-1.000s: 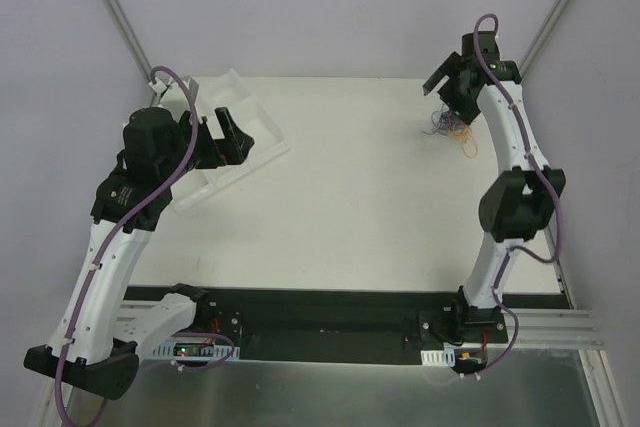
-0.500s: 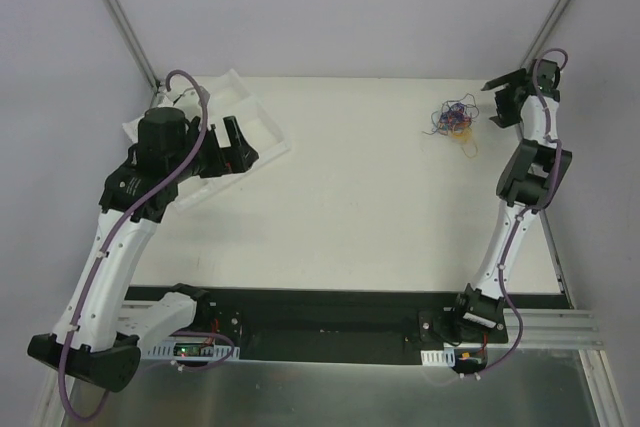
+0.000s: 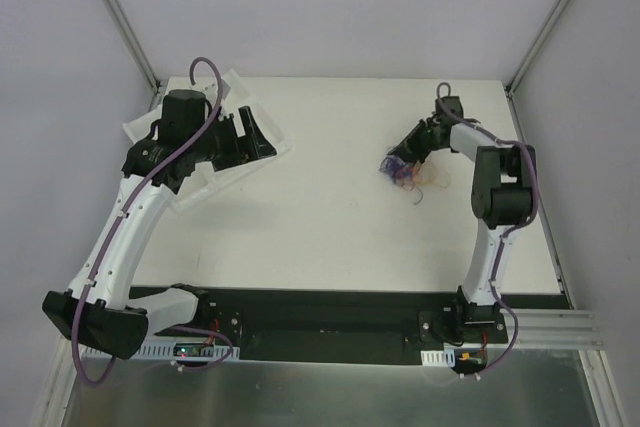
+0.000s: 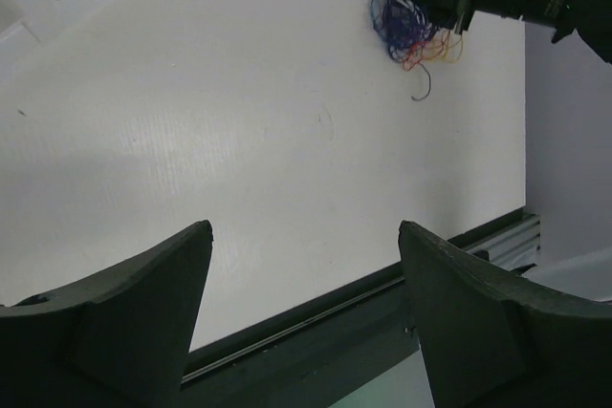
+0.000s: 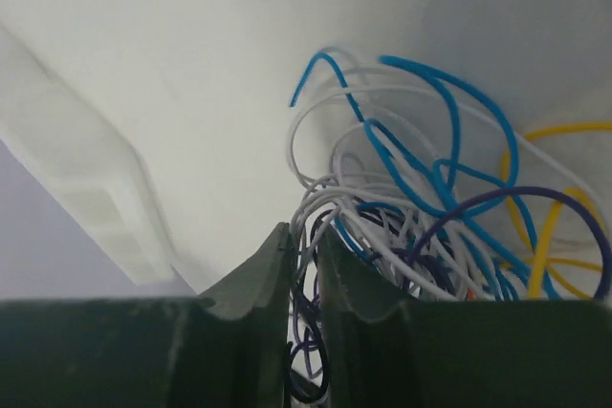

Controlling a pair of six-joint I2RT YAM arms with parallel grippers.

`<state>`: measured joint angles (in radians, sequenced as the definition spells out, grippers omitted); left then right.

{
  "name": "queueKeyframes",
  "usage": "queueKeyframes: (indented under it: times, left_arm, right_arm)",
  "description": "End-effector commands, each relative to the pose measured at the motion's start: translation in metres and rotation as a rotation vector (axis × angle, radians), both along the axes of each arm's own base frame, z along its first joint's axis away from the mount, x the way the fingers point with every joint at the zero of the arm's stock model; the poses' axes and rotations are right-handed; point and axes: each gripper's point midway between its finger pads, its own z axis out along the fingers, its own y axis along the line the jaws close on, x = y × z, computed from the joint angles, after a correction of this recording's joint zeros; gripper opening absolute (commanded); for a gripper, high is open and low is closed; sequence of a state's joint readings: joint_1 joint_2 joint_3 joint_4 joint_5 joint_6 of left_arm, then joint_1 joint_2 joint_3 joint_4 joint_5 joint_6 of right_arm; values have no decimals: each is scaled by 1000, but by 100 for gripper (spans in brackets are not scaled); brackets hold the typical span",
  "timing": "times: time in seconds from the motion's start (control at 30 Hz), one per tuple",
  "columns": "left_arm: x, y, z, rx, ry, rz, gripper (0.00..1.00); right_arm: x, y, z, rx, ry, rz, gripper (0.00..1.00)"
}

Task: Untangle the cables

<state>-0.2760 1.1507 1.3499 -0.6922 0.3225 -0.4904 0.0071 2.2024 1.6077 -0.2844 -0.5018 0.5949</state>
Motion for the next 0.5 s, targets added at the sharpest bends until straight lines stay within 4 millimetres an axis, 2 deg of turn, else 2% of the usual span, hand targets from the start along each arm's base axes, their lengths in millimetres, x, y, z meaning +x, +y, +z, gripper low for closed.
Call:
queueKeyframes:
  times: [0.0,0.1,0.2,0.3,0.33,0.4,0.47]
  left_arm:
    - [-6,-24,-21,-91,126,-39,77]
    - [-11,-40,-37,-109,183,-88,76]
    - [-14,-58,-50,-133,232,-151,75]
    - [-11,-74,-71,-111,261,-209,73]
    - [-10,-79,-76,-104,272,-221,73]
    - [-9,-93,-95,-91,330,-255,69]
    - [-13,-110,-104,-99,380,-312,64]
  right_arm:
    - [-104,66,65,8,-86,308,18]
    - [-173,101,70,13,-42,494,22]
    - [-214,119,82,58,-58,590,37]
    - [-232,112,86,23,-61,621,63]
    - [-239,105,84,-6,-49,631,68]
    - [-255,93,81,-62,-19,652,74]
    - [-271,85,81,-78,-12,657,76]
